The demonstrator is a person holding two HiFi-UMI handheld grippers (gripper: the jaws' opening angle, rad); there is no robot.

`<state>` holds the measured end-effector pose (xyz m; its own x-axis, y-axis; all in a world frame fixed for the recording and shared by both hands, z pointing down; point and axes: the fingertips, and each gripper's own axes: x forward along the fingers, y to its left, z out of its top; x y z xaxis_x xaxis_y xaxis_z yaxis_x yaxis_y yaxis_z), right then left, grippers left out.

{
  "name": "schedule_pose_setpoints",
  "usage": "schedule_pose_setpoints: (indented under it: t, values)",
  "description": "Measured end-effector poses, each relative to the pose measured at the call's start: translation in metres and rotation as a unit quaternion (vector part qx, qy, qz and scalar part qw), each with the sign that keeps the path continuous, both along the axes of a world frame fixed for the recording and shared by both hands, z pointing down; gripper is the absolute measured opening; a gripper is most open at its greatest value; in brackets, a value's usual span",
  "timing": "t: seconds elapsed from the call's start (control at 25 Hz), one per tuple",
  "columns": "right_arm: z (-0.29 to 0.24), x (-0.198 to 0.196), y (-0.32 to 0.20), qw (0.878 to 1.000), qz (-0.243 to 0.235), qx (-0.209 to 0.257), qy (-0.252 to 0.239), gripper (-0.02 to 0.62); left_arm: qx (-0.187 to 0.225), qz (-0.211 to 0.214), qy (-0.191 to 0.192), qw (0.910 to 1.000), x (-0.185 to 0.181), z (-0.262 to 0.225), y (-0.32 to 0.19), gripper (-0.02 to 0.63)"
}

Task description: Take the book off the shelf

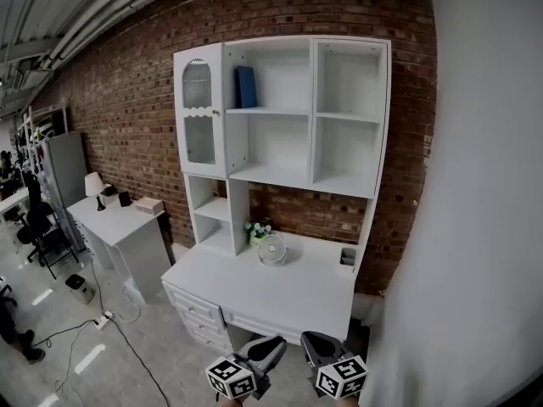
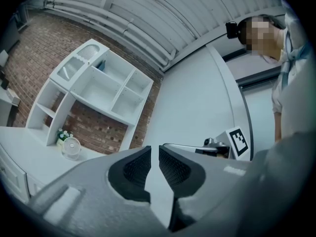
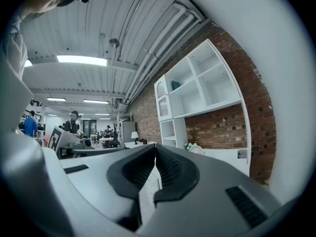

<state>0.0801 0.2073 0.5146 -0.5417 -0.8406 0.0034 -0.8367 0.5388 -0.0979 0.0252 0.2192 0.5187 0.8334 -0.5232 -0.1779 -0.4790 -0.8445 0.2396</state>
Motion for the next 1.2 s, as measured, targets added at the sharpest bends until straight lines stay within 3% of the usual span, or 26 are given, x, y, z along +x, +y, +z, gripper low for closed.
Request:
schedule_pose_setpoints:
  t: [0.6,1.2]
  values:
    - [0.007,-0.049,-0.071,1.000,-0.006,-0.021,-0.001,0.017,-0.027,-0.014,0.001,0.9995,-0.055,0.012,-0.069,0.049]
    - [-0.011,-0.153,-0.190,1.000,-0.012,0.005,-0.014,0.017,0.001,-0.007,0.002,1.0000,-0.153,-0.009,-0.190,0.049]
